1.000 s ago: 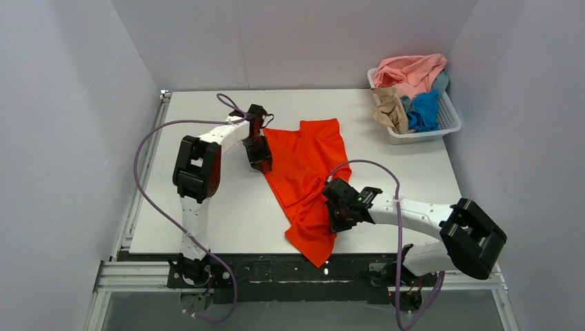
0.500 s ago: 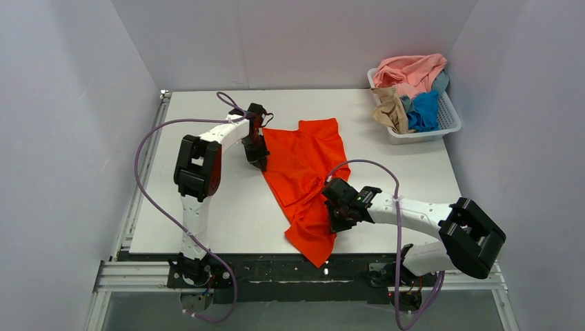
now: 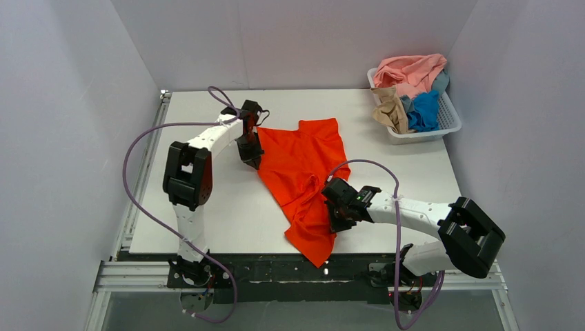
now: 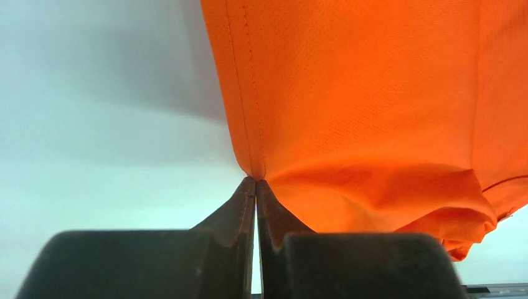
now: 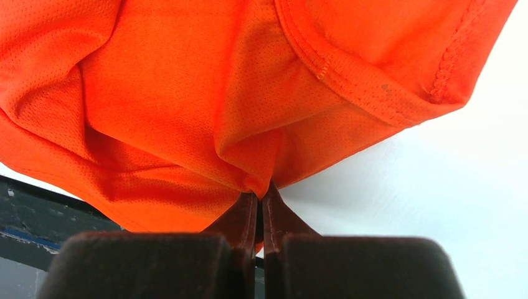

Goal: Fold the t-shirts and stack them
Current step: Flatten out the tshirt

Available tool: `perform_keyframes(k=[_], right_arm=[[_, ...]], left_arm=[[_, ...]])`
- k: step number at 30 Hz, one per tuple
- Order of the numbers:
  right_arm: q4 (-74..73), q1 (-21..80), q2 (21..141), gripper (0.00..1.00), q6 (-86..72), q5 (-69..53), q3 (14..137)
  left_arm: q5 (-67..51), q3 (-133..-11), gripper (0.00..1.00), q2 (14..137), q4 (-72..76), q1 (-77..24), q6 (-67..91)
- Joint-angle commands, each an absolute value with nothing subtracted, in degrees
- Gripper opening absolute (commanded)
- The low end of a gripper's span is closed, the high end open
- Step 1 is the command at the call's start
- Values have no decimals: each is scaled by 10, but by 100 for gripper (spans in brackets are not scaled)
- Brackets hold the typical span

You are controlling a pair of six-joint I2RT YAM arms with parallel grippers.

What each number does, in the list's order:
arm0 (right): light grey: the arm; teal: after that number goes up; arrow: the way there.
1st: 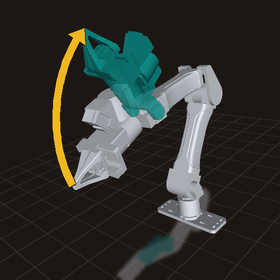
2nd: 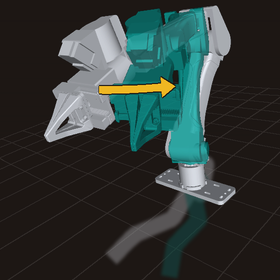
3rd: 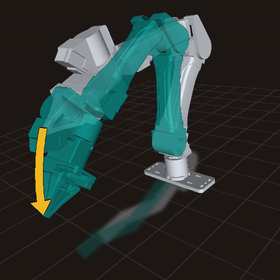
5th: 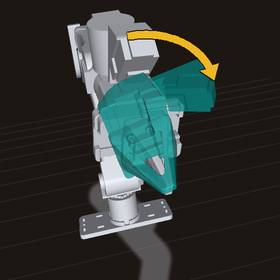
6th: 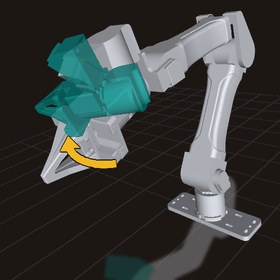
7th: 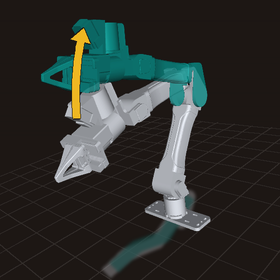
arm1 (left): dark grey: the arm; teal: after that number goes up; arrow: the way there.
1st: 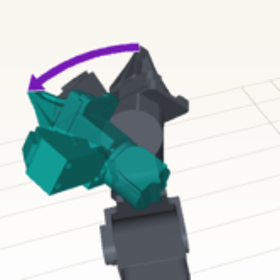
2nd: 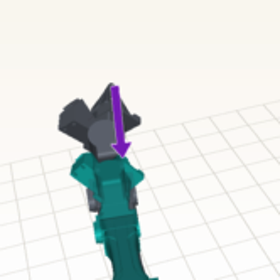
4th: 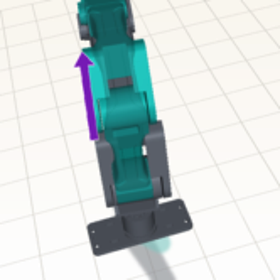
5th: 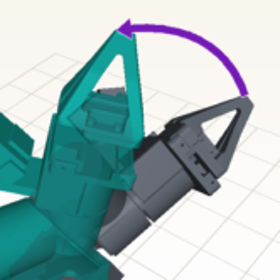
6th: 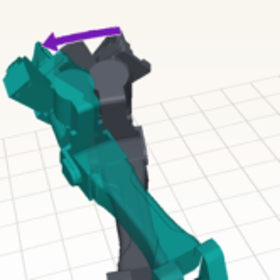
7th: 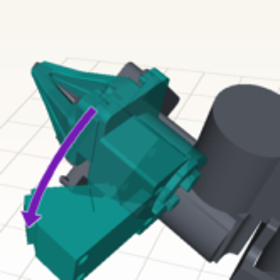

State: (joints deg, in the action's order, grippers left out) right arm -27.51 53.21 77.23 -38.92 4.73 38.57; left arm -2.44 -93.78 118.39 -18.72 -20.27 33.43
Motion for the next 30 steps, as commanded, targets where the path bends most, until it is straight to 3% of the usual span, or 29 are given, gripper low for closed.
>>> perform_keyframes(k=[1,13,22,23,25,26,27,29,30], right_arm=[[-310,530,798,1,-396,74,369],[-313,529,805,1,-400,70,367],[-319,530,809,1,-378,68,385],[-320,529,809,1,-377,68,387],[-320,529,809,4,-374,68,394],[-324,529,809,7,-371,69,399],[-331,529,810,9,-370,74,409],[-352,529,807,17,-367,91,428],[-363,529,804,27,-367,100,440]], left_arm=[[38,-877,0,1089,-278,-186,330],[131,-698,0,964,-316,-57,333],[272,-696,0,936,-428,61,357],[262,-713,16,943,-440,68,353],[219,-739,68,948,-434,69,336],[193,-748,83,946,-425,69,331],[176,-757,95,942,-420,69,328],[138,-774,98,926,-415,69,322],[97,-777,98,915,-408,69,319]])
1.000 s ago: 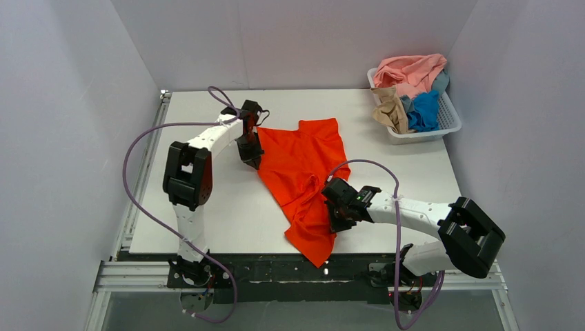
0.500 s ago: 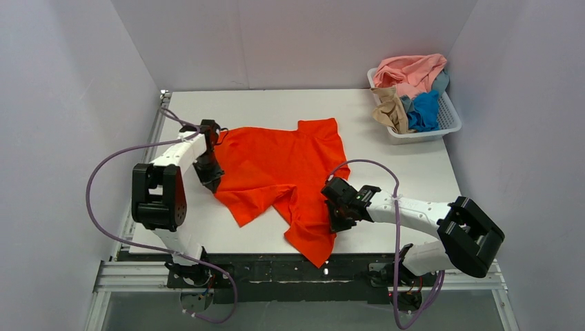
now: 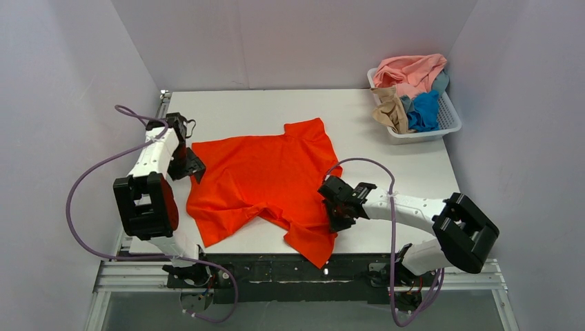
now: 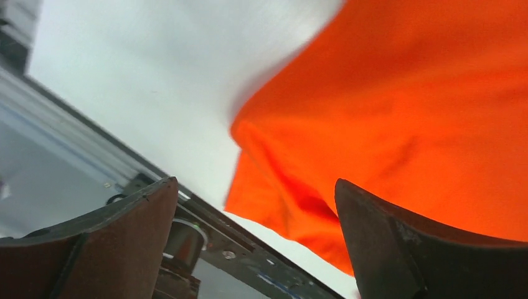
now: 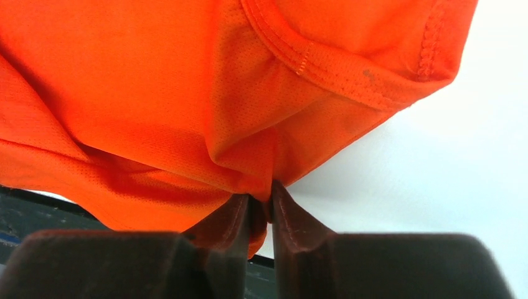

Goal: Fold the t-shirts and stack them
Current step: Flatten out the tshirt

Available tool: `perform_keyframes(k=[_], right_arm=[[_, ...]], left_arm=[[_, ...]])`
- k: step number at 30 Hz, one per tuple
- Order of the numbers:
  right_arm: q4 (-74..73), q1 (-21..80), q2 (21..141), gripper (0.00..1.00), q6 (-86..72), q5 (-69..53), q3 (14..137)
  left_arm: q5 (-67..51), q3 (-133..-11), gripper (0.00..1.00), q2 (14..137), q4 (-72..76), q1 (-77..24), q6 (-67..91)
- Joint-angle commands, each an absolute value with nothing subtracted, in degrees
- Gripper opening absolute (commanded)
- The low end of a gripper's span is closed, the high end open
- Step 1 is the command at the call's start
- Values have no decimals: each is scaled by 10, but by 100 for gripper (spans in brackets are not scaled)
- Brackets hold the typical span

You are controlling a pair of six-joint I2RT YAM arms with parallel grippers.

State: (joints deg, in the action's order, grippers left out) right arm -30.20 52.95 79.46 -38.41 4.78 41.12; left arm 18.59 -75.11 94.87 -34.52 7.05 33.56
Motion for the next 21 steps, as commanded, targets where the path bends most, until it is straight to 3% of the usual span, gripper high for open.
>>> perform_keyframes(k=[1,6,7,12,21], right_arm=[[-374,528,801,37,-364,106,454],[-411,519,777,76,-336,139,553],[-409,513,775,80,-326,146,572],[-317,434,821,84,-284,66,658],[-296,357,1078,83,-257,-21,857]], left_arm=[[49,-774,98,906,-394,69,314],[-177,-718,98,894,-283,58,318],[-197,-714,98,903,-271,57,321],[-214,-727,98,975,-248,56,320],[-213,-818,98,1132,-251,58,301]])
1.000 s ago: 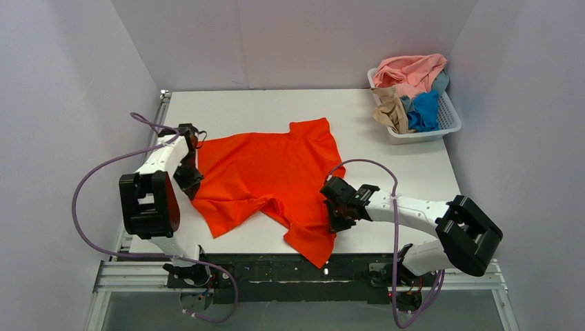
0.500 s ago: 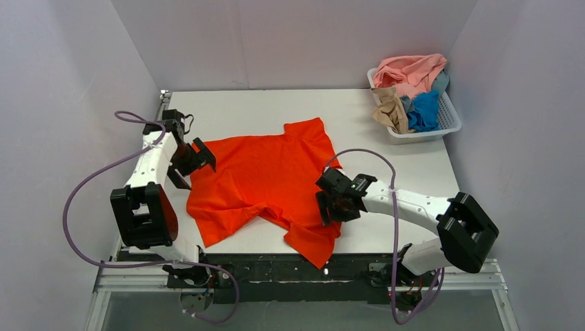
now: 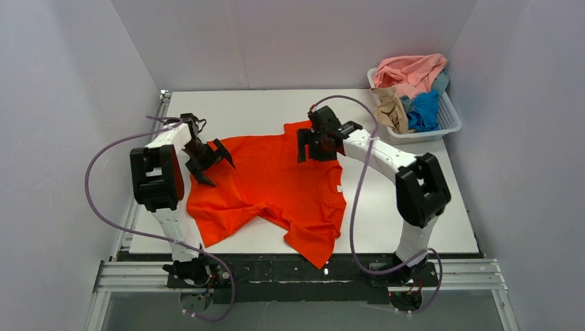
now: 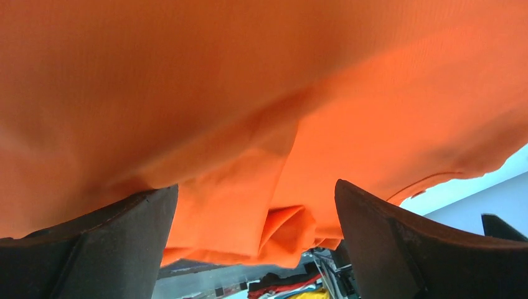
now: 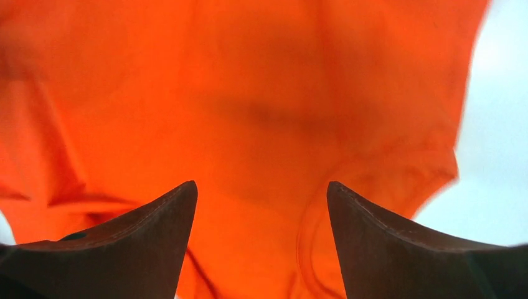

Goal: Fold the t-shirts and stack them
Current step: Flatten out the tshirt

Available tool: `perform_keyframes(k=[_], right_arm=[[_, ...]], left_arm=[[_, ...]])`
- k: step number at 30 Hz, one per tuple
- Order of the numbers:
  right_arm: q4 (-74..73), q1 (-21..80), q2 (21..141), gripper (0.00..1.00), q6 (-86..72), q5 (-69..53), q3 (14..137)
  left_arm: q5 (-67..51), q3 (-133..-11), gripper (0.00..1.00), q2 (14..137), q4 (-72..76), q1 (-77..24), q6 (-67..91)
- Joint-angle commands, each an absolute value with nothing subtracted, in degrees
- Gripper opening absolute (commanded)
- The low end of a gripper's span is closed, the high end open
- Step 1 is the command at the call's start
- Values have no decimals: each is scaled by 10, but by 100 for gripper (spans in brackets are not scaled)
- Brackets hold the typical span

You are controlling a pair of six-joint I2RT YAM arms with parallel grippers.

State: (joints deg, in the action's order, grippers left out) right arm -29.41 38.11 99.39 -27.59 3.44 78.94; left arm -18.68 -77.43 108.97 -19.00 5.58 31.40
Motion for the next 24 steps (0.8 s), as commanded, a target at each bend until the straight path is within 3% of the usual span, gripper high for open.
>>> perform_keyframes(k=[1,12,20,24], right_arm=[[-301,350,1097,81,-257,-39,871],[-308,265,1194,78,-258,-58,872],[-384,190,1264,77,-264,-70,961],[-421,152,1313,77,-250,-78,1042]], left_arm=[[-212,-827,98,1144,-253,58,301],[-228,-988,98,1286,-321,57,261],[-279,-1225,98,1415,-429,56,202],[-319,-1278,98,1448,-440,54,189]])
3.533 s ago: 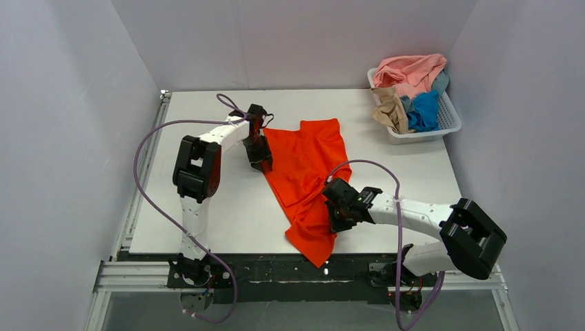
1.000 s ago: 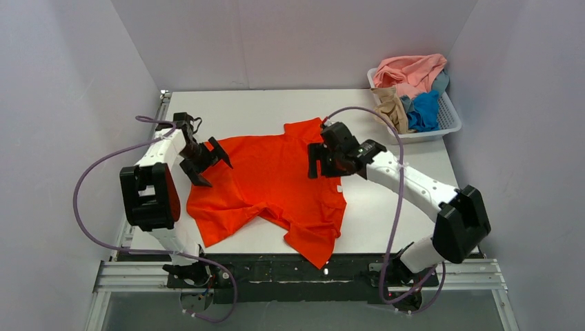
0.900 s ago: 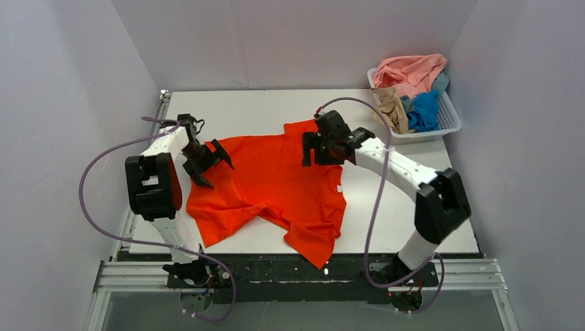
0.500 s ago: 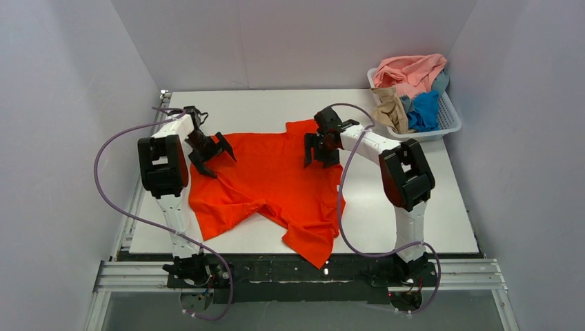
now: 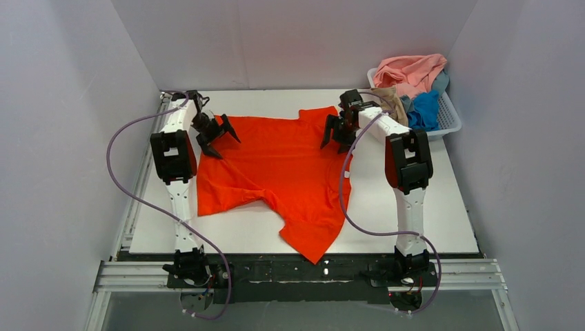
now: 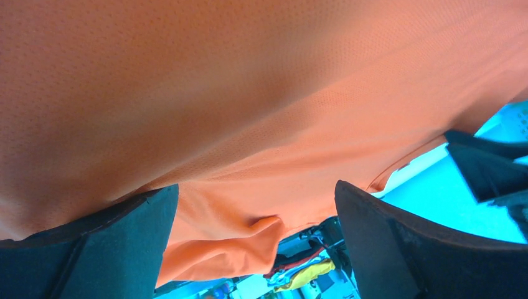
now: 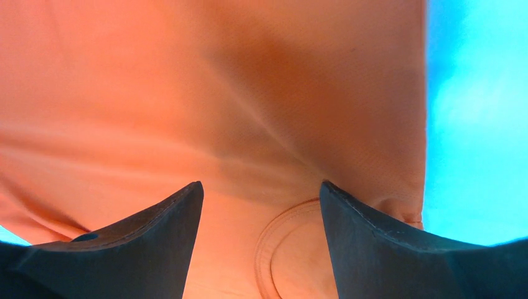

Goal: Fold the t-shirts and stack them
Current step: Flatten out the tshirt

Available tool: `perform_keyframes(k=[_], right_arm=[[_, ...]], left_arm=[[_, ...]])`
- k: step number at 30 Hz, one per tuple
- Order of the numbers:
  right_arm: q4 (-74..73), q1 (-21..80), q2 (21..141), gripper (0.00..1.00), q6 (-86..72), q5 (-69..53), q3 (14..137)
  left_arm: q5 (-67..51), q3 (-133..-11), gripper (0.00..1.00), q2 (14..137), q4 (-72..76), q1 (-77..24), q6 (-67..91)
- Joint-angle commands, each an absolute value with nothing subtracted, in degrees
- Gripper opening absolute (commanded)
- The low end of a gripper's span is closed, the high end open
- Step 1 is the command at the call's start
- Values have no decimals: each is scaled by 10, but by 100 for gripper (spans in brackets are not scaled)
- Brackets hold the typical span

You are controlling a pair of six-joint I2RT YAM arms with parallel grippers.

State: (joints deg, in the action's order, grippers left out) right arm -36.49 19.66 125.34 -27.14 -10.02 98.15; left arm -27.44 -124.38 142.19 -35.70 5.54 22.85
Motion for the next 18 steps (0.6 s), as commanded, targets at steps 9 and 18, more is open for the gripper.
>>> perform_keyframes(k=[9,18], right_arm=[[-511,140,1399,79,-182,-7,1291],[-429,180,1152,84,-128,20,1074]], left_arm=[[-298,-1382,98,1476,-454,48,198],[-137,-1155,98,1205,-457,43,245]])
